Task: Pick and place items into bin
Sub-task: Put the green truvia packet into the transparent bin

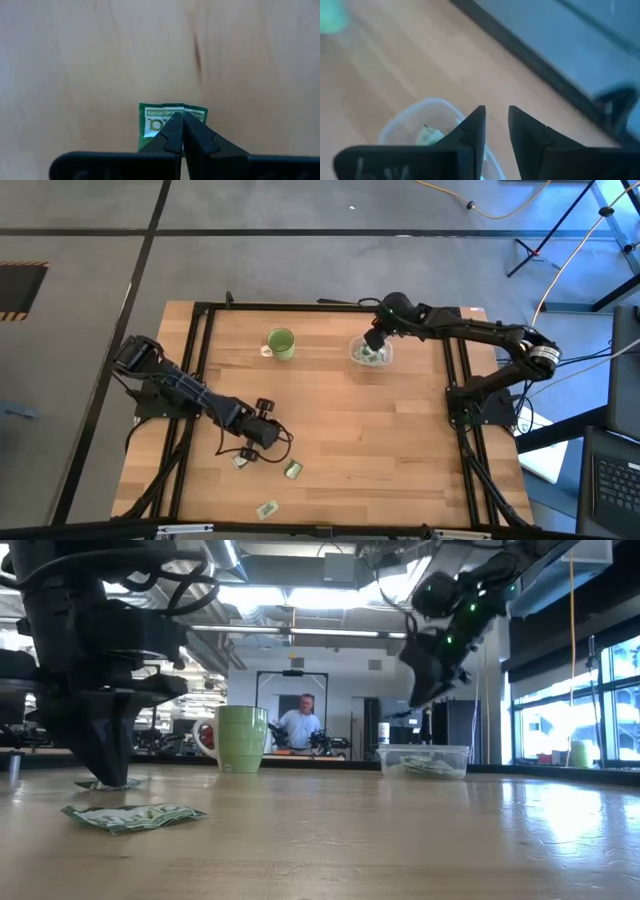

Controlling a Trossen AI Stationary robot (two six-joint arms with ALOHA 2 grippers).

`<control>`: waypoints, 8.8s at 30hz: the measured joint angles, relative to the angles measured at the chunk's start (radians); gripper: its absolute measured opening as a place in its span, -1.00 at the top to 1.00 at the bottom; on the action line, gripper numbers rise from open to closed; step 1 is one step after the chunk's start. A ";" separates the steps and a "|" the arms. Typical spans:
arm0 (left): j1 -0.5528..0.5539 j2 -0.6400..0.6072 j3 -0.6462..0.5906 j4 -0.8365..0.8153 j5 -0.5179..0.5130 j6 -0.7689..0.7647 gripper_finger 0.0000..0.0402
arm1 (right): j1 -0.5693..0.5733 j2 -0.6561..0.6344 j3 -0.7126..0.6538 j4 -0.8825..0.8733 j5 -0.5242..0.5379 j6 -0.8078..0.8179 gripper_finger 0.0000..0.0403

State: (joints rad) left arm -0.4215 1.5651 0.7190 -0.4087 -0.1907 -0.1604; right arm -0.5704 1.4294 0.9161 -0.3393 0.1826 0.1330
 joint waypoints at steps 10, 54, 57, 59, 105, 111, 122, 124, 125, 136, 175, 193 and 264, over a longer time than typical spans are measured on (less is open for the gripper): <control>0.070 -0.147 -0.002 0.090 0.006 -0.011 0.99 | 0.233 -0.071 0.000 0.250 -0.340 -0.393 0.57; 0.473 -0.218 0.003 0.866 0.784 -0.036 0.99 | 0.670 0.056 0.000 0.683 -0.369 -0.531 0.07; 0.484 -0.218 0.003 0.879 0.786 -0.036 0.98 | 0.670 0.056 0.000 0.686 -0.369 -0.531 0.07; 0.489 -0.218 0.003 0.907 0.792 -0.036 0.99 | 0.670 0.056 0.000 0.693 -0.369 -0.531 0.07; 0.514 -0.227 0.004 0.940 0.758 0.052 0.62 | 0.670 0.051 0.000 0.722 -0.361 -0.450 0.98; 0.544 -0.301 0.004 0.769 0.791 0.142 0.48 | 0.663 -0.008 0.000 0.614 -0.191 -0.451 0.99; 0.465 -0.423 0.004 0.255 0.495 0.338 0.43 | 0.415 -0.087 0.000 0.194 -0.020 -0.131 1.00; 0.441 -0.423 0.004 0.160 0.421 0.323 0.43 | 0.342 -0.087 0.000 0.102 -0.026 -0.065 1.00; 0.428 -0.423 0.004 0.110 0.386 0.309 0.43 | 0.305 -0.087 0.000 0.060 -0.039 -0.037 1.00; 0.258 -0.404 0.004 -0.139 0.217 0.097 0.47 | 0.020 0.002 0.000 -0.119 -0.342 0.046 1.00; -0.208 -0.081 0.004 -0.195 0.168 -0.497 0.38 | -0.016 0.099 0.000 -0.098 -0.141 0.042 0.43; -0.212 -0.002 0.008 -0.187 0.218 -0.500 0.71 | -0.016 0.099 0.000 -0.099 -0.142 0.038 0.43; 0.300 -0.266 0.004 0.995 -0.484 0.668 0.98 | 0.504 0.022 0.000 0.696 -0.223 -0.164 -0.08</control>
State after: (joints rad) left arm -0.1211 1.2987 0.7231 0.5864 -0.6747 0.5071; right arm -0.0666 1.4513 0.9165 0.3567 -0.0407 -0.0307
